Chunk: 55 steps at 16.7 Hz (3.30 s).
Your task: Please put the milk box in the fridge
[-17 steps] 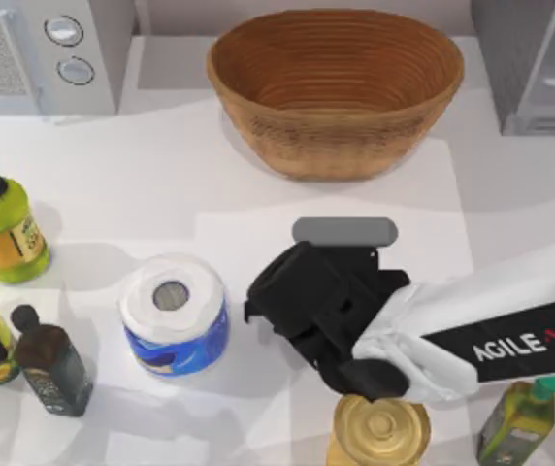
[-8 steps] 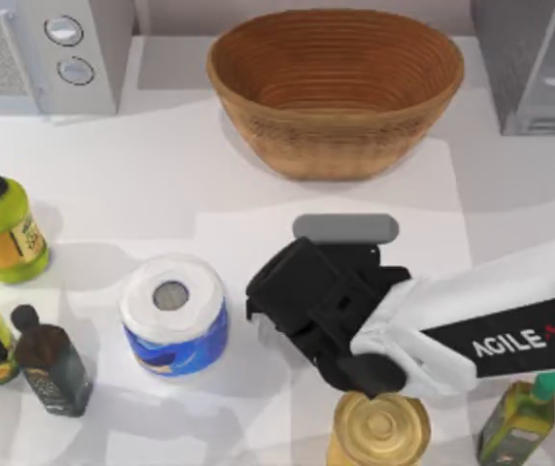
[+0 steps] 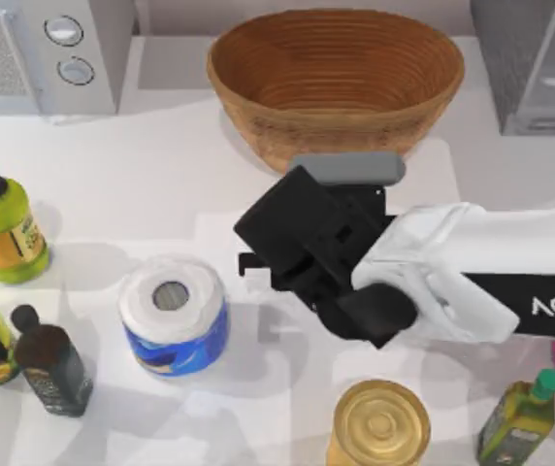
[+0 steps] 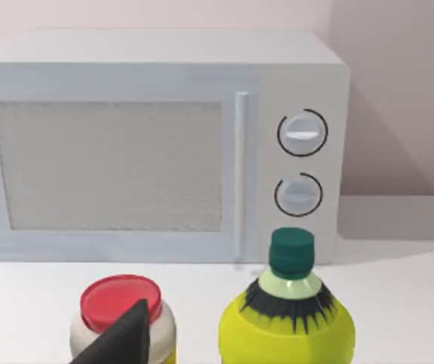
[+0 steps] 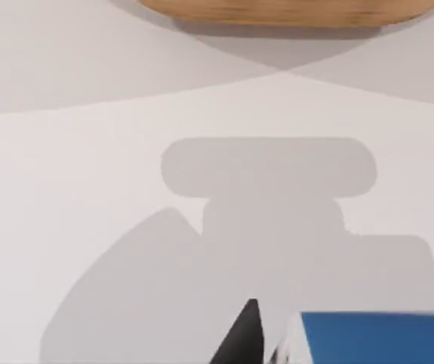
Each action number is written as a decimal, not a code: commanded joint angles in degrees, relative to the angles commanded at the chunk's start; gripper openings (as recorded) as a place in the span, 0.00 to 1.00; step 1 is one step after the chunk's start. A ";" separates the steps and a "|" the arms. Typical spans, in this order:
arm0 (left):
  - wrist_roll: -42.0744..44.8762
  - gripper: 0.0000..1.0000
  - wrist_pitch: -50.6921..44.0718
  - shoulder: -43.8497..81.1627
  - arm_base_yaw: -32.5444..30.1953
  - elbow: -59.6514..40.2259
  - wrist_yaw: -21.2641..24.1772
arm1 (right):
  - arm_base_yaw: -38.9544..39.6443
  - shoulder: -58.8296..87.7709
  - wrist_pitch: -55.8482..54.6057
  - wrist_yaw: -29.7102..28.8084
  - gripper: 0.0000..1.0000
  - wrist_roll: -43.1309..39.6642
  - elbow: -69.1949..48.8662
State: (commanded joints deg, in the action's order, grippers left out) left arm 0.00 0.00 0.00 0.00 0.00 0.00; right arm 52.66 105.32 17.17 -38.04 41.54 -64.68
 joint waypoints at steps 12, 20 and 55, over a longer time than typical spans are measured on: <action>0.00 1.00 0.00 0.00 0.00 0.00 0.00 | -0.31 -6.96 10.64 0.42 0.00 -0.51 -6.87; 0.00 1.00 0.00 0.00 0.00 0.00 0.00 | -9.75 -33.72 -1.18 10.76 0.00 -11.70 14.92; 0.00 1.00 0.00 0.00 0.00 0.00 0.00 | -59.30 -58.19 -45.83 44.31 0.00 -41.00 40.91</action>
State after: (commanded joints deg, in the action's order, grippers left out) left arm 0.00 0.00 0.00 0.00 0.00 0.00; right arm -6.64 47.12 -28.65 6.27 0.54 -23.77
